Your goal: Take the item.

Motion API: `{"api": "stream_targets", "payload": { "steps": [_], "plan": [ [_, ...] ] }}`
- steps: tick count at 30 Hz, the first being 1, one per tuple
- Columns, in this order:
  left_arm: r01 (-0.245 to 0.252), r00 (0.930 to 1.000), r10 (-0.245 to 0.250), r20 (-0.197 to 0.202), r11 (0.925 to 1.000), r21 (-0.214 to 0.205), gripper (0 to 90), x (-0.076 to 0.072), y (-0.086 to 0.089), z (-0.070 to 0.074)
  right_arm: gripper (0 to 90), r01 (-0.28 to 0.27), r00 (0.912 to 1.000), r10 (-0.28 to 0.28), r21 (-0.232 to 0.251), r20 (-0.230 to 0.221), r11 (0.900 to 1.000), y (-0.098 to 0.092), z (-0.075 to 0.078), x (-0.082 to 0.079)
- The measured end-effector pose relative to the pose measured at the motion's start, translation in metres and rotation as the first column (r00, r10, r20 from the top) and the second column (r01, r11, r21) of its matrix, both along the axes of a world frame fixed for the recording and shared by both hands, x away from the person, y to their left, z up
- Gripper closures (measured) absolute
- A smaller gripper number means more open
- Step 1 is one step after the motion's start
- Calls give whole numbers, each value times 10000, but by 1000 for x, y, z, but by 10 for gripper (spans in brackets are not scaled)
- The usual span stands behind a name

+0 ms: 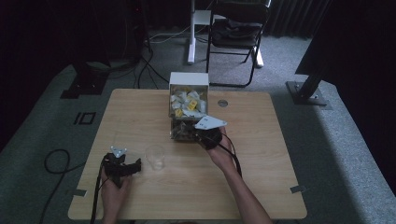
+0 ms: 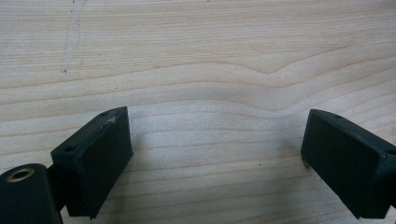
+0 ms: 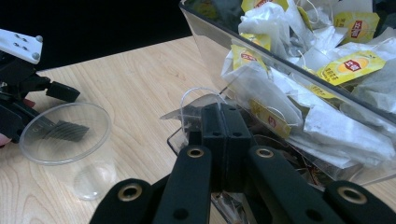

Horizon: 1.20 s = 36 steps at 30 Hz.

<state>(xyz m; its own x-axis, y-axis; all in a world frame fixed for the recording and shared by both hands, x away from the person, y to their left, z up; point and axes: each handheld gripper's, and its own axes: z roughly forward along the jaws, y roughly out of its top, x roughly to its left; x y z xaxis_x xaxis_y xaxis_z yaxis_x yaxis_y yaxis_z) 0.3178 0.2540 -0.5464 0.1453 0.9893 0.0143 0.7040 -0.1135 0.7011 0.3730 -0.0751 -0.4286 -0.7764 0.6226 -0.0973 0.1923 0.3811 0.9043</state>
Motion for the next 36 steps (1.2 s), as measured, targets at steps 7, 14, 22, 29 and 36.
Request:
{"api": "stream_targets", "payload": {
  "steps": [7,14,22,29,36],
  "plan": [
    [-2,10000,2,1,10000,-3,93,0,0,0,900,-117,9999,117,-9,76,9999,2,2,-2],
    [-1,10000,1,2,10000,-2,93,0,0,0,900,-216,9997,216,16,129,9998,5,3,-5],
    [-11,10000,11,-1,10000,-21,93,0,0,0,900,-424,9990,425,-42,140,9991,12,3,-10],
    [-15,10000,15,-2,10000,-22,93,0,0,0,900,-505,9986,505,-21,164,9987,14,3,-12],
    [-16,10000,16,7,10000,-16,93,0,0,0,900,-602,9981,602,61,134,9982,17,2,-14]
  ]
}}
